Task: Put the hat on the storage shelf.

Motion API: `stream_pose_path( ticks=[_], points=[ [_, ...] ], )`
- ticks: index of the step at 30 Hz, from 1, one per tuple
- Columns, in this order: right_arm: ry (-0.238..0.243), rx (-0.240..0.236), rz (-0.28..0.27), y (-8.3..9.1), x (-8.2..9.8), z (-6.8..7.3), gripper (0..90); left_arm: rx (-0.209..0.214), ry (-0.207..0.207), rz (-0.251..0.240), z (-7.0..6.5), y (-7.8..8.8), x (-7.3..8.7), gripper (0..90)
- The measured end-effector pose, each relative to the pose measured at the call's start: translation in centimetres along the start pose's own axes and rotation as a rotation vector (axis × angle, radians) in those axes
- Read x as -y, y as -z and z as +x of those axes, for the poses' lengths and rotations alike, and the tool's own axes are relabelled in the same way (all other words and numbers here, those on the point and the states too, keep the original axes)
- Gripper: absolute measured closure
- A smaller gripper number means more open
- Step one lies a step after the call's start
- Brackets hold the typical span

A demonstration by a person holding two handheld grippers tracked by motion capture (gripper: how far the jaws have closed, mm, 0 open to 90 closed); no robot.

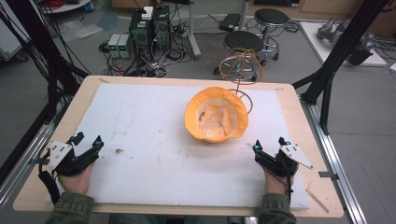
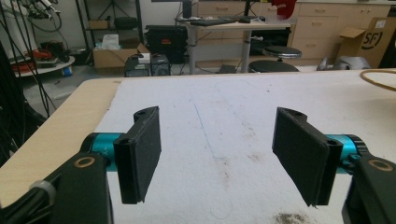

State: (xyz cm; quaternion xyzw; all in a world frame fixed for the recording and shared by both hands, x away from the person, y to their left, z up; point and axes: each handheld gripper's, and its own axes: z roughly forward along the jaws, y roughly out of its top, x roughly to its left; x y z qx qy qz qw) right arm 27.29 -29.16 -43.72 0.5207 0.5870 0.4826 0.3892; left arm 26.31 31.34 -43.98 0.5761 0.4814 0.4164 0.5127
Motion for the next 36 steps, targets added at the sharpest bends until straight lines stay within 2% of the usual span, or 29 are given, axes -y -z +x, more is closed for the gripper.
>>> stream_pose_path(
  ticks=[6, 11, 13, 26, 35, 36],
  points=[
    [-0.007, -0.001, 0.004, 0.02, 0.01, -0.03, 10.9, -0.002, 0.006, -0.004, 0.04, 0.01, 0.03, 32.8],
    [0.008, -0.006, 0.009, 0.25, 0.00, -0.06, 10.9, 0.006, 0.011, -0.003, -0.07, -0.33, -0.03, 32.8],
    [-0.003, -0.003, 0.014, 0.36, -0.01, -0.03, 10.9, 0.008, 0.012, -0.004, -0.17, -0.47, -0.02, 32.8],
    [-0.011, -0.005, 0.011, 0.02, 0.04, -0.13, 10.9, 0.000, 0.011, -0.004, 0.02, -0.08, 0.03, 32.8],
    [-0.006, -0.007, 0.015, -0.01, 0.06, -0.04, 10.9, 0.002, 0.014, -0.005, 0.01, -0.11, 0.02, 32.8],
    [0.011, -0.007, 0.014, -0.03, 0.06, -0.04, 10.9, 0.001, 0.014, -0.006, 0.00, -0.11, 0.02, 32.8]
  ],
)
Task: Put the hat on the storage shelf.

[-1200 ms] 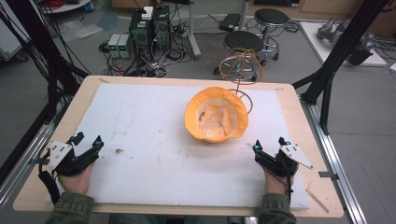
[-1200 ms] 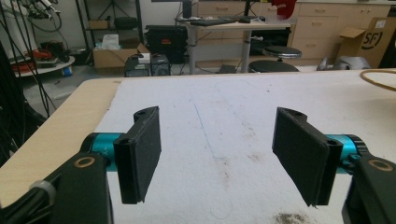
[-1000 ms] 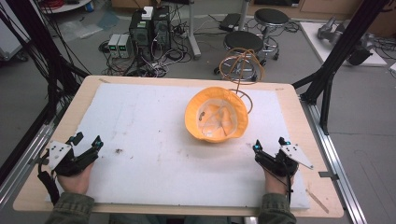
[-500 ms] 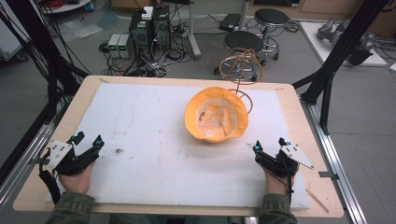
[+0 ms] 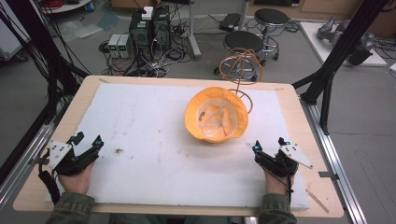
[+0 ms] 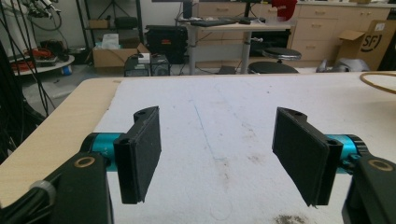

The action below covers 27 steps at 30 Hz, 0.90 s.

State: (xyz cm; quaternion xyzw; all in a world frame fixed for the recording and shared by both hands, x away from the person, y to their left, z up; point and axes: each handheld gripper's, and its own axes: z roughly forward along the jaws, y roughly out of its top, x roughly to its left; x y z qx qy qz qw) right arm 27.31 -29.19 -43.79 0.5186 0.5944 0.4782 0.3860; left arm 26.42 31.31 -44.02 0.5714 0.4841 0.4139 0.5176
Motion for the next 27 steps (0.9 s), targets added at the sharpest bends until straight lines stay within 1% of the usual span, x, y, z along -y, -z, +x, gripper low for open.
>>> stream_pose_path(
  ticks=[1, 3, 4, 5, 6, 7, 9, 11, 14, 17, 19, 21, 22, 23, 24, 25, 26, 27],
  points=[
    [-0.003, -0.004, 0.001, 0.0, 0.0, 0.0, 10.9, 0.002, 0.000, 0.001, 0.0, 0.0, 0.0, 32.8],
    [-0.012, -0.023, -0.027, 0.0, -0.2, 0.1, 10.9, 0.005, 0.005, 0.001, 0.0, 0.0, 0.0, 32.8],
    [-0.002, -0.037, -0.057, 0.0, -0.4, 0.2, 10.9, 0.005, 0.005, 0.001, 0.0, 0.0, 0.0, 32.9],
    [0.007, -0.047, -0.070, -0.1, -0.8, 0.3, 10.9, 0.007, 0.009, 0.000, 0.0, 0.0, 0.0, 32.8],
    [0.007, -0.047, -0.070, -0.1, -0.8, 0.3, 10.9, 0.010, 0.014, -0.001, 0.0, 0.0, -0.1, 32.8],
    [0.019, -0.082, -0.093, -0.3, -1.9, 0.7, 12.2, 0.010, 0.015, -0.002, 0.1, 0.0, -0.1, 32.5],
    [0.015, -0.121, -0.130, -0.3, -3.1, 1.4, 13.7, 0.010, 0.017, -0.013, 0.1, 0.1, -0.2, 32.4],
    [0.022, -0.156, -0.141, -0.6, -4.3, 2.2, 13.5, 0.013, 0.015, -0.008, 0.0, 0.0, -0.1, 32.4],
    [0.035, -0.191, -0.144, -1.3, -5.7, 3.3, 12.1, 0.015, 0.017, -0.008, 0.0, 0.0, -0.1, 32.4],
    [0.062, -0.215, -0.138, -1.8, -6.9, 4.3, 11.9, 0.016, 0.018, -0.011, -0.1, 0.1, -0.1, 32.4],
    [0.063, -0.225, -0.137, -2.0, -7.5, 4.9, 11.9, 0.016, 0.015, -0.011, 0.0, 0.2, -0.1, 32.4],
    [0.066, -0.233, -0.138, -2.2, -7.9, 5.4, 11.6, 0.017, 0.016, -0.014, 0.0, 0.1, -0.1, 32.4],
    [0.066, -0.233, -0.138, -2.2, -7.9, 5.4, 11.6, 0.018, 0.014, -0.014, 0.1, 0.1, -0.1, 32.4],
    [0.068, -0.244, -0.130, -2.5, -8.2, 5.9, 11.6, 0.018, 0.010, -0.014, 0.1, 0.1, -0.1, 32.4],
    [0.068, -0.244, -0.130, -2.5, -8.2, 5.9, 11.6, 0.017, 0.010, -0.015, 0.1, 0.0, -0.1, 32.4],
    [0.068, -0.258, -0.124, -2.8, -8.4, 6.3, 11.5, 0.018, 0.009, -0.012, 0.1, 0.0, -0.1, 32.4],
    [0.068, -0.258, -0.124, -2.8, -8.4, 6.3, 11.5, 0.019, 0.009, -0.012, 0.1, -0.1, -0.1, 32.4],
    [0.072, -0.270, -0.109, -3.0, -8.5, 6.9, 11.5, 0.018, -0.003, -0.006, 0.0, -0.2, -0.1, 32.5]
  ],
)
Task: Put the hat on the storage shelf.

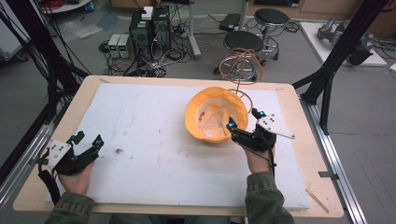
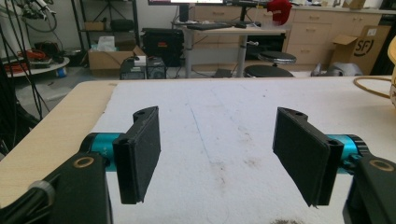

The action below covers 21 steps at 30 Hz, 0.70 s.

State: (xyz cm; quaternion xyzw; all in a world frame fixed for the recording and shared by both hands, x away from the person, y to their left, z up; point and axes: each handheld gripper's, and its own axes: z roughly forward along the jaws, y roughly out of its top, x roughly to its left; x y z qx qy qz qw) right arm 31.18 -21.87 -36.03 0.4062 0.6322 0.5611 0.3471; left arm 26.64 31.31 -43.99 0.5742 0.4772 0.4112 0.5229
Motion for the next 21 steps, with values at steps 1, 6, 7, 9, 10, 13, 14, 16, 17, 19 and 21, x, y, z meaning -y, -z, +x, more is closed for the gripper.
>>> stream_pose_path(
  ticks=[1, 6, 7, 9, 10, 13, 14, 16, 17, 19, 21],
  points=[
    [0.000, 0.000, 0.000, 0.0, 0.0, 0.0, 11.5, 0.000, 0.000, 0.000, 0.0, 0.0, 0.0, 32.5],
    [0.005, -0.036, 0.033, -1.3, -0.3, 1.2, 11.5, 0.005, 0.001, 0.000, -0.2, -0.2, 0.0, 32.5],
    [0.005, -0.036, 0.033, -1.3, -0.3, 1.2, 11.5, 0.009, -0.003, 0.003, -0.2, -0.2, 0.0, 32.5],
    [0.015, -0.058, 0.052, -1.9, -0.6, 1.9, 11.5, 0.015, -0.009, -0.002, -0.4, -0.2, 0.0, 32.5],
    [0.020, -0.066, 0.057, -2.1, -0.7, 2.1, 11.5, 0.015, -0.009, -0.002, -0.4, -0.2, 0.0, 32.5],
    [0.019, -0.080, 0.068, -2.4, -0.7, 2.7, 11.5, 0.023, -0.021, -0.007, -0.6, -0.2, -0.1, 32.5],
    [0.024, -0.090, 0.081, -2.7, -0.7, 3.3, 11.4, 0.023, -0.023, -0.010, -0.6, -0.2, -0.1, 32.5],
    [0.035, -0.102, 0.089, -3.1, -0.5, 3.8, 11.5, 0.025, -0.022, -0.015, -0.7, -0.1, -0.2, 32.5],
    [0.037, -0.112, 0.097, -3.3, -0.5, 4.0, 11.5, 0.025, -0.022, -0.015, -0.7, -0.1, -0.2, 32.5],
    [0.036, -0.118, 0.105, -3.6, -0.4, 4.2, 11.5, 0.024, -0.022, -0.018, -0.8, -0.1, -0.2, 32.5],
    [0.040, -0.133, 0.118, -4.0, -0.2, 4.6, 11.5, 0.023, -0.022, -0.017, -0.8, -0.1, -0.2, 32.6]
  ],
)
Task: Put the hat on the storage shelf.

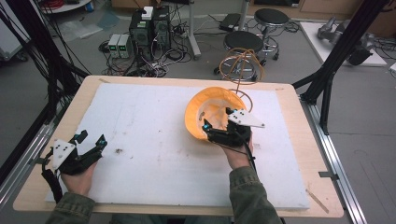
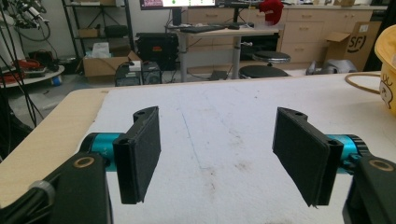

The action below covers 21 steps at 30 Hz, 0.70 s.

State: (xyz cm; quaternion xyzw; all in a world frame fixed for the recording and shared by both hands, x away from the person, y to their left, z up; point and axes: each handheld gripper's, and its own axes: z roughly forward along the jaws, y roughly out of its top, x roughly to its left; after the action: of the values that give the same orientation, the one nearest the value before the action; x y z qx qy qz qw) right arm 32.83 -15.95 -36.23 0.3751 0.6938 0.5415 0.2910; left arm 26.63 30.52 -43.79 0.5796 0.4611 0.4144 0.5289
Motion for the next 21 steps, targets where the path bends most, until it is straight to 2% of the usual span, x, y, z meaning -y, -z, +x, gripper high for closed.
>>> stream_pose_path(
  ticks=[2, 6, 9, 12, 13, 14, 15, 21],
  points=[
    [0.008, -0.023, 0.023, -0.9, 0.2, 0.6, 11.5, 0.000, 0.001, -0.001, 0.0, 0.0, 0.0, 32.5],
    [0.015, -0.042, 0.044, -1.7, 0.4, 1.2, 11.5, -0.001, -0.001, 0.000, 0.1, 0.0, 0.0, 32.5],
    [0.031, -0.062, 0.081, -2.6, 0.9, 2.0, 11.4, 0.007, 0.003, -0.012, 0.1, 0.1, 0.0, 32.5],
    [0.047, -0.067, 0.106, -3.0, 1.1, 2.4, 11.3, 0.010, 0.002, -0.020, 0.1, 0.2, -0.1, 32.5],
    [0.067, -0.067, 0.142, -3.4, 1.4, 2.7, 11.3, 0.009, 0.004, -0.022, 0.1, 0.2, -0.1, 32.5],
    [0.067, -0.067, 0.142, -3.4, 1.4, 2.7, 11.3, 0.009, 0.005, -0.021, 0.2, 0.2, -0.1, 32.5],
    [0.087, -0.062, 0.181, -3.7, 1.7, 3.0, 11.3, 0.008, 0.006, -0.021, 0.2, 0.2, -0.1, 32.5],
    [0.129, -0.067, 0.219, -4.1, 2.1, 3.7, 11.3, 0.005, 0.009, -0.022, 0.4, 0.3, -0.1, 32.6]
  ],
)
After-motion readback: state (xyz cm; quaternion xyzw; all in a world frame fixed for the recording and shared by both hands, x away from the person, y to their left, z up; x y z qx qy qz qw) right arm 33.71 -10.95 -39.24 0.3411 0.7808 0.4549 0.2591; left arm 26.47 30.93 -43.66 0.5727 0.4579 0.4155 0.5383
